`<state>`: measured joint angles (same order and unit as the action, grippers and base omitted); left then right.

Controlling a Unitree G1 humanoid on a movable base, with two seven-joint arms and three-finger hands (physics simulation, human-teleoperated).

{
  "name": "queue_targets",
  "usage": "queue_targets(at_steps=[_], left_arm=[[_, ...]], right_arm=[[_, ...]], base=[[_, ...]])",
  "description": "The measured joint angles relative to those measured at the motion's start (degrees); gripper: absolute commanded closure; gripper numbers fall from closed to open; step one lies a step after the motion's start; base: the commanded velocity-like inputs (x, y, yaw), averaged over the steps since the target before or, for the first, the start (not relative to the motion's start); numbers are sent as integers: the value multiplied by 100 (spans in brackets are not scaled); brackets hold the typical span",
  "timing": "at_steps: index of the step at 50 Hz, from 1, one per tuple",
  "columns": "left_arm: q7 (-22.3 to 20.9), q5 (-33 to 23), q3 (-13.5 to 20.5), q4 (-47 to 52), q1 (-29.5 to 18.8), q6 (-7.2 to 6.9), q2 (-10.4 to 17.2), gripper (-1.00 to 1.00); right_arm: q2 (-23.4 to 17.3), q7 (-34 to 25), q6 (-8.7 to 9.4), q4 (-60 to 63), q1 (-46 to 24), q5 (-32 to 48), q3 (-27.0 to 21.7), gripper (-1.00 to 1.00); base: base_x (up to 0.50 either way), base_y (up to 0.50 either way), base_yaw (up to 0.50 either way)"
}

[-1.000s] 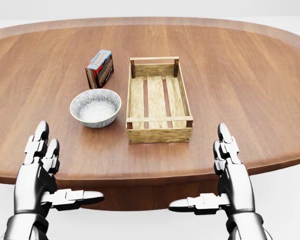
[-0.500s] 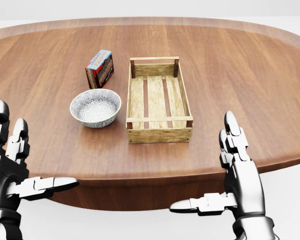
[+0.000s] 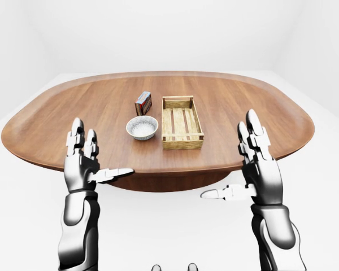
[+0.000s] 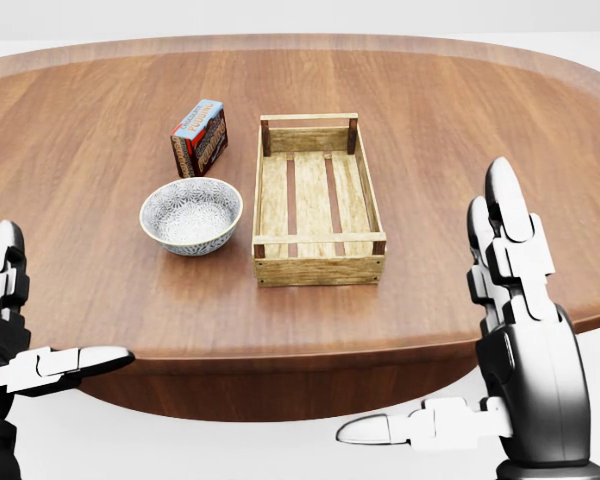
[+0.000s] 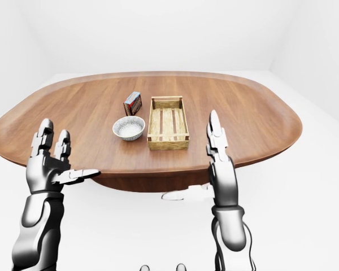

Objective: Pick up the bowl on the left and put it in the tray.

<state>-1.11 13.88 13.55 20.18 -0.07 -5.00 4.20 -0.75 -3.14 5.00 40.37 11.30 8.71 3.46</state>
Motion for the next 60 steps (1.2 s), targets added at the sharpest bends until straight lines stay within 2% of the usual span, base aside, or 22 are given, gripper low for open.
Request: queue_targets(at_steps=[7,17,31,60], left_arm=[[14,40,44,64,2,0,12,-100],[24,80,81,129,-4,0,11,-100],[41,114,136,177,-10,0,53,-100],[60,228,240,259,-32,0,83,-100]], right_arm=[[-8,-24,0,185,32,90,-3,-100],[3,-56,0,237,64,154,-23,-100],[42,-12,0,254,109,6,-38,-100],[-9,-73,0,221,218,44,11,-100]], base=[[0,0,0],[0,48,0],[2,0,0],[49,9,0]])
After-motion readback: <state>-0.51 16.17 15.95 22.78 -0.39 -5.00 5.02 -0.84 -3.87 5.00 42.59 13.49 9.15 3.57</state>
